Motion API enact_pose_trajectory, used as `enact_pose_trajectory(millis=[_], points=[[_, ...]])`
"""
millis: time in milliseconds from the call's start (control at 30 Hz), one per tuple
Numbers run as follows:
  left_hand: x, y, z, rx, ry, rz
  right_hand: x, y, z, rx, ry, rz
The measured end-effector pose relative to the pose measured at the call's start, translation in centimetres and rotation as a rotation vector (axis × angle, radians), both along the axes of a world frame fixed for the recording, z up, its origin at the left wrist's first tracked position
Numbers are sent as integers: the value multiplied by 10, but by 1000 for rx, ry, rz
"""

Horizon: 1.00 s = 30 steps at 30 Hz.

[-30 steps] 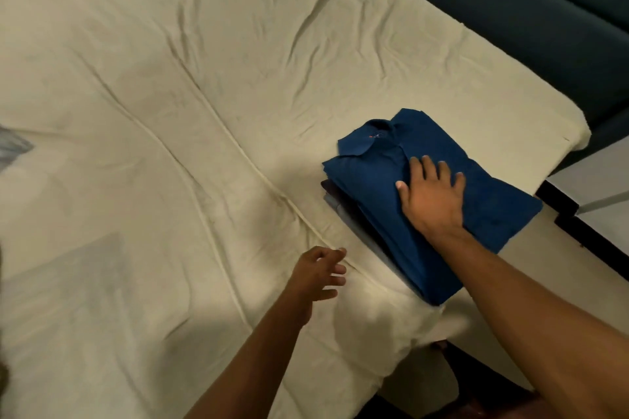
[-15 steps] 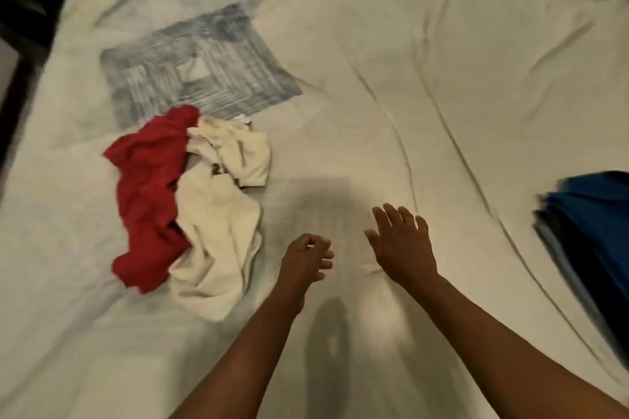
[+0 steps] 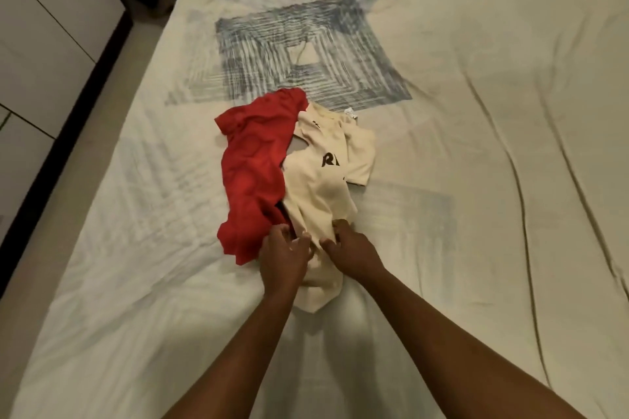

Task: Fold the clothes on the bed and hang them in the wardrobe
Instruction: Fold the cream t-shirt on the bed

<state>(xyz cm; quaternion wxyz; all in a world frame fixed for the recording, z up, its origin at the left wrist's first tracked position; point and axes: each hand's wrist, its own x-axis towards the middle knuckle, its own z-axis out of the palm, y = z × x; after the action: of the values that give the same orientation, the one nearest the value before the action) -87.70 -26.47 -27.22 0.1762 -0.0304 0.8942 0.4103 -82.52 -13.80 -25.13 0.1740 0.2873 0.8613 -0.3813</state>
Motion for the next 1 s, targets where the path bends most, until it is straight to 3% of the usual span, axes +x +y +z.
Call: enact_pose_trajectory(millis=[133,267,400,533,633,700,767,833,1000], points=[[-9,12,-13,-124,-197,-175,-3,-10,-7,-154,-11,-129],[-2,19,6,-62,-153,-233,6,-5,-10,-296,63,-394],[37,12,35,38,-106,-436,12,13,-5,-346,203,-731],[92,-5,43,194,-299,-817,20,31,-7,-542,237,-720],[116,-15,35,118,-409,-1120,40,34,-7,-543,150,-625],[115,-20,28,49,-452,-1195,55,36,-11,-495,82,-637],[110,-23,21,82,-489,-1135,72,39,-17,-505,43,-669],[97,-24,16,109,-462,-945,91,40,-15,-513,-34,-663],[48,-2,19,156,-105,-341,140,42,-19,-542,-222,-449]])
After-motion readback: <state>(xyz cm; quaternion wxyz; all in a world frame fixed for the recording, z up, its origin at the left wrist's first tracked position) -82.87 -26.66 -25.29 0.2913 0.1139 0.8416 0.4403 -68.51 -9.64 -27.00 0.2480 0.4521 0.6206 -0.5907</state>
